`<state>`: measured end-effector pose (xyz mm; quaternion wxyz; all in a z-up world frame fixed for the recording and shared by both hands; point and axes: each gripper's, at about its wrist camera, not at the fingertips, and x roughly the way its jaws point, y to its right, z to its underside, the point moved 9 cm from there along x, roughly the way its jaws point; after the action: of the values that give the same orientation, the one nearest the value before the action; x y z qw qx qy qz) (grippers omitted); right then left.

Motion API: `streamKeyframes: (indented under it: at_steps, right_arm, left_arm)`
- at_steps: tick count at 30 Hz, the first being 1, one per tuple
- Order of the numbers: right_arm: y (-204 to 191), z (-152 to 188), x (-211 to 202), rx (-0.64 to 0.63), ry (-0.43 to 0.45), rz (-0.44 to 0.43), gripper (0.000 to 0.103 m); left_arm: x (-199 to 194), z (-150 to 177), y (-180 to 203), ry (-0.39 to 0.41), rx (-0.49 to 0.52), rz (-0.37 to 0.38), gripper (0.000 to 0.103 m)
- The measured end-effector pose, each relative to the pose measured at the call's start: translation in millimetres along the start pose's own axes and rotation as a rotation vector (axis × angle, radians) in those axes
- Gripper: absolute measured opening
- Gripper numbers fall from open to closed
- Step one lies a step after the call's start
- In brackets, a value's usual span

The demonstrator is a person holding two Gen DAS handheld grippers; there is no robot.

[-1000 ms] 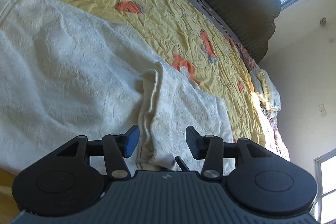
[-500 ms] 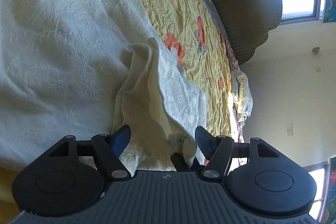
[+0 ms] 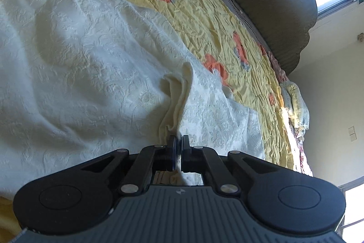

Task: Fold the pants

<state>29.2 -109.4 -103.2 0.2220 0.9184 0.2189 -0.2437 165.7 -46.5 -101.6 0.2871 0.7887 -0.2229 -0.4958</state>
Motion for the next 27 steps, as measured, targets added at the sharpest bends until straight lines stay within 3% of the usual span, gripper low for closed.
streamKeyframes:
  at_steps: [1,2,3,4,5,6,9,13,16,17,18,20,25,27]
  right_arm:
    - [1,0,-1,0.001,-0.004,0.001,0.01]
    - [1,-1,-3,-0.006,-0.012,-0.004,0.011]
    - [0,-2,-5,-0.013,-0.019,-0.014,0.012]
    - [0,-4,-9,-0.012,-0.02,-0.039,0.018]
    - [1,-7,-14,0.003,-0.008,-0.079,0.026]
    - [5,-12,-18,0.029,0.015,-0.121,0.028]
    - [23,-33,-30,0.155,0.118,-0.197,0.033]
    - [63,-44,-8,0.336,0.139,-0.101,0.034]
    - [79,-28,30,0.403,0.02,-0.044,0.034]
    - [80,-23,39,0.418,-0.015,-0.04,0.034]
    - [78,-17,46,0.434,-0.043,-0.05,0.034]
    - [73,-16,46,0.436,-0.034,-0.067,0.034]
    - [71,-26,38,0.421,0.015,-0.071,0.034]
    - [75,-29,44,0.434,0.014,-0.067,0.036]
  left_arm:
    - [-3,-2,-1,0.005,-0.002,0.006,0.005]
    - [-6,-7,0,0.023,-0.002,0.005,0.018]
    - [-10,-13,-1,0.048,0.003,-0.006,0.022]
    - [-15,-20,1,0.079,0.02,-0.011,0.024]
    - [-17,-27,2,0.088,0.039,-0.005,0.032]
    - [-17,-32,4,0.086,0.048,0.012,0.043]
    - [-8,-42,6,0.059,0.03,0.061,0.059]
    - [13,-44,4,0.016,0.005,0.059,0.059]
    - [26,-46,9,-0.016,-0.027,0.104,0.059]
    - [28,-47,11,-0.02,-0.03,0.111,0.049]
    - [30,-49,14,-0.024,-0.025,0.114,0.03]
    - [35,-52,18,-0.02,0.025,0.071,0.009]
    - [26,-59,42,0.105,0.182,0.022,0.006]
    - [29,-59,45,0.112,0.226,-0.026,0.006]
